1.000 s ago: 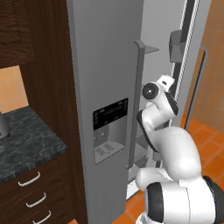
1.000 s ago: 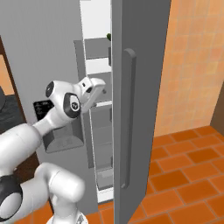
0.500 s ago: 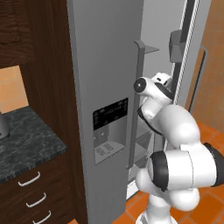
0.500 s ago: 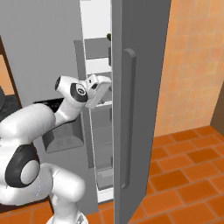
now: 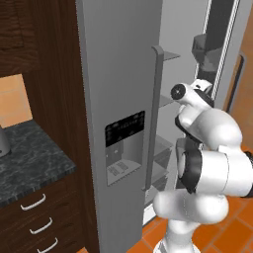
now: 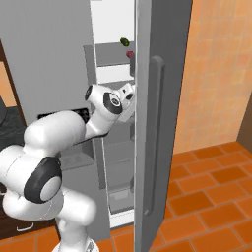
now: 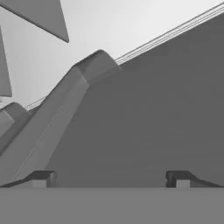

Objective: Take the strawberry from the fridge and place it on top of the pancake, located on the dining counter.

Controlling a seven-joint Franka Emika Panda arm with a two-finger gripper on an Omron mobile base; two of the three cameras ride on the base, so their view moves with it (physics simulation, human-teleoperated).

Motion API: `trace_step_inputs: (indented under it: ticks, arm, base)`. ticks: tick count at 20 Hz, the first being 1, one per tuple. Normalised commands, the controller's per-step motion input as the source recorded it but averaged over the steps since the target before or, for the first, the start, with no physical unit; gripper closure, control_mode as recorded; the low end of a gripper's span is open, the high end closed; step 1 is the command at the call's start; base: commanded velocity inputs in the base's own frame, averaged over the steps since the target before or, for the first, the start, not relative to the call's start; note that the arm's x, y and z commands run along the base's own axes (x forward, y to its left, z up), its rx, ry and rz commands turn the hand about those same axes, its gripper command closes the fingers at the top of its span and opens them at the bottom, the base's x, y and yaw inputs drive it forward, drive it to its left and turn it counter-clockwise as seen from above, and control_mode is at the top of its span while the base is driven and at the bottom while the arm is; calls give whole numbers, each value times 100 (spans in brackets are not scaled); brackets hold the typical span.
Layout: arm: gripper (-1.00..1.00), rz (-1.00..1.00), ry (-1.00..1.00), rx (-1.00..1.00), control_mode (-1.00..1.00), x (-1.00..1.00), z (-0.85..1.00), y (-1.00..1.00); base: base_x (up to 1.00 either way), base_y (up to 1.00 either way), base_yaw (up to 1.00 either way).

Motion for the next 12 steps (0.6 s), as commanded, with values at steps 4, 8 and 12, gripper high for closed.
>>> trace_step_inputs:
  ticks: [4, 8, 12]
  arm:
    - [-100, 0, -2, 6, -100, -17, 18, -100]
    - [-100, -1, 0, 13, -100, 16, 25, -100]
    - [-100, 0, 0, 18, -100, 36, 14, -100]
  base:
    - [0, 0, 0]
    - [0, 0, 0]
    - [0, 0, 0]
